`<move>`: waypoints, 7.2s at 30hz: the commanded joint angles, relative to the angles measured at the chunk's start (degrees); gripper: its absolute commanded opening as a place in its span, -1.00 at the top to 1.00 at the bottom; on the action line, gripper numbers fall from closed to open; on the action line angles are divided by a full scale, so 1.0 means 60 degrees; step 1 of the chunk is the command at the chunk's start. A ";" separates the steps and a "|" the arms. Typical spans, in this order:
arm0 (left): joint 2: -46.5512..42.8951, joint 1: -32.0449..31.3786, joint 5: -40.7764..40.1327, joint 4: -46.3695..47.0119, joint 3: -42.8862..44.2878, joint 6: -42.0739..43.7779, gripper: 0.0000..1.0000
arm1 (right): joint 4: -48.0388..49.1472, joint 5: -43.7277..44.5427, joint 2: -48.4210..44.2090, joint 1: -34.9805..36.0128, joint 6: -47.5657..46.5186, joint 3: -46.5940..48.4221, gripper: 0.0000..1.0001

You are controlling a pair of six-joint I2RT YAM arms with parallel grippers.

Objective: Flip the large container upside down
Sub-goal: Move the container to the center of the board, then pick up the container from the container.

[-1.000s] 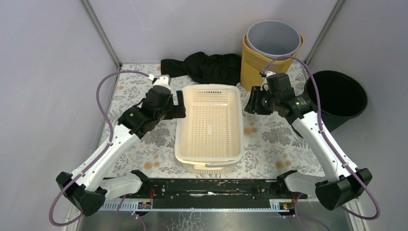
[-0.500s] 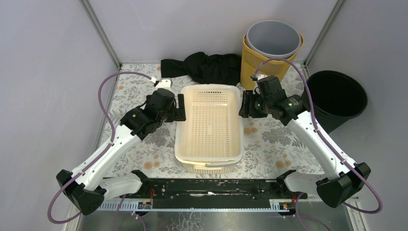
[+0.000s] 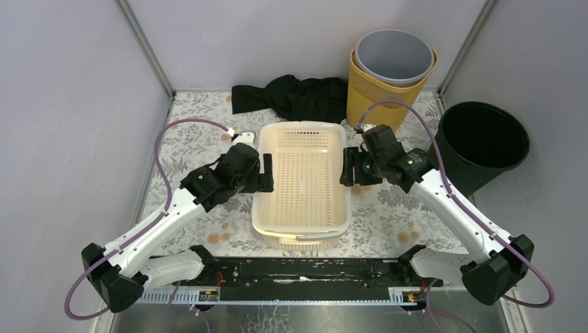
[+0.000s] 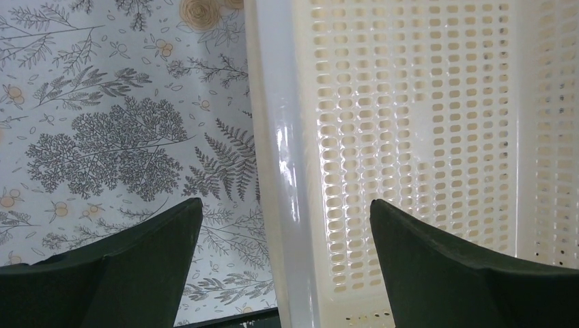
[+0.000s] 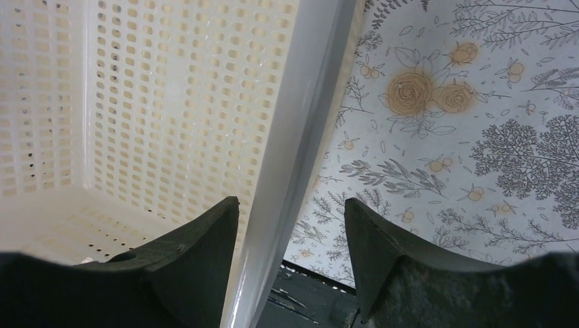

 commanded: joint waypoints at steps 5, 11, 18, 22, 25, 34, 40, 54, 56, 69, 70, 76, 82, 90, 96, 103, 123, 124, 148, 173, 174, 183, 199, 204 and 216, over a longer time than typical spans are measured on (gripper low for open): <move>0.0104 -0.0116 -0.0063 0.0586 -0.0483 -0.0332 -1.00 | 0.0611 0.0245 0.0180 0.0645 0.0178 -0.0068 -0.27; 0.0263 -0.0165 -0.0009 0.0975 -0.0662 -0.0368 -0.95 | 0.0598 0.0777 0.0442 0.0826 0.0211 -0.0135 -0.01; 0.0599 -0.0181 0.0079 0.1398 -0.0612 -0.0368 -0.72 | 0.0595 0.1432 0.0716 0.0842 0.0269 -0.0061 0.33; 0.0843 -0.0181 -0.0027 0.1655 -0.0547 -0.0328 -0.59 | 0.0512 0.1747 0.0912 0.0843 0.0273 0.0260 0.36; 0.1075 -0.0196 -0.0127 0.1832 -0.0499 -0.0317 -0.56 | 0.0459 0.1869 0.1050 0.0843 0.0291 0.0415 0.39; 0.1543 -0.0186 -0.0558 0.2704 -0.0693 -0.0178 -0.55 | 0.0365 0.2410 0.1499 0.0843 0.0226 0.0614 0.43; 0.2177 -0.0194 -0.0735 0.3166 -0.0360 0.0076 -0.55 | 0.0285 0.3018 0.1667 0.0831 0.0142 0.0731 0.43; 0.3827 -0.0080 -0.0771 0.4194 0.0694 0.0421 -0.55 | 0.0993 0.2361 0.1833 -0.1297 -0.0363 0.0524 0.44; 0.4160 -0.0040 -0.0656 0.4269 0.0954 0.0459 -0.55 | 0.1088 0.2317 0.1940 -0.1614 -0.0441 0.0680 0.44; 0.5742 -0.0013 -0.0194 0.4158 0.2687 0.0572 -0.61 | 0.1321 0.1221 0.2914 -0.3303 -0.1057 0.1917 0.39; 0.5685 -0.0012 -0.0271 0.4076 0.2757 0.0557 -0.68 | 0.1293 0.1113 0.2917 -0.3370 -0.1081 0.1956 0.36; 0.4840 0.0321 -0.0532 0.3200 0.2812 0.0482 -1.00 | 0.1044 0.0264 0.2884 -0.3438 -0.0783 0.1934 -0.29; 0.3544 0.0682 -0.0420 0.2980 0.2293 0.0417 -1.00 | 0.0510 0.0309 0.2654 -0.3439 -0.0560 0.2091 -0.85; 0.2155 0.0683 0.0146 0.3164 0.1402 0.0112 -1.00 | 0.0177 0.0590 0.1545 -0.3442 -0.0392 0.2648 -0.99; 0.1611 0.0683 0.0535 0.3402 0.1161 0.0008 -1.00 | -0.0005 0.0063 0.1373 -0.3457 -0.0174 0.2801 -0.99; 0.1384 0.0683 0.0670 0.3636 0.1074 -0.0222 -1.00 | -0.0027 -0.0511 0.1015 -0.3453 -0.0220 0.2879 -1.00; 0.0985 0.0687 0.1014 0.3515 0.0946 -0.0614 -1.00 | 0.0115 -0.2855 0.0748 -0.3351 -0.0272 0.2967 -0.66; 0.0890 0.0684 0.1044 0.3578 0.0811 -0.0628 -1.00 | 0.0099 -0.2834 0.0739 -0.3319 -0.0272 0.2968 -0.67; 0.4026 0.0166 0.0309 0.2027 0.3507 -0.0532 -1.00 | 0.0079 -0.1755 0.0064 -0.3222 -0.0479 0.2071 -0.36; 0.5406 -0.0005 -0.0173 0.2010 0.4245 -0.0159 1.00 | 0.0126 -0.1614 -0.0866 -0.3221 -0.0450 0.1201 -0.35; 0.5418 -0.0004 -0.0153 0.1966 0.4380 -0.0118 1.00 | 0.0115 -0.1598 -0.0944 -0.3217 -0.0435 0.1152 -0.35; 0.4989 0.0005 -0.0085 0.1756 0.5263 -0.0060 1.00 | -0.0258 -0.1198 -0.1181 -0.3229 -0.0580 0.1562 -0.35; 0.3481 0.0154 0.0106 0.2088 0.5745 -0.0279 1.00 | -0.0495 -0.0626 -0.1723 -0.3226 -0.0532 0.2195 -0.35; 0.3003 0.0346 0.0014 0.2249 0.5929 -0.0269 1.00 | -0.0540 -0.0570 -0.1791 -0.3235 -0.0551 0.2254 -0.35; 0.1767 0.1098 -0.0524 0.1632 0.6274 -0.0084 1.00 | -0.0518 -0.0803 -0.1759 -0.3228 -0.0486 0.2201 -0.35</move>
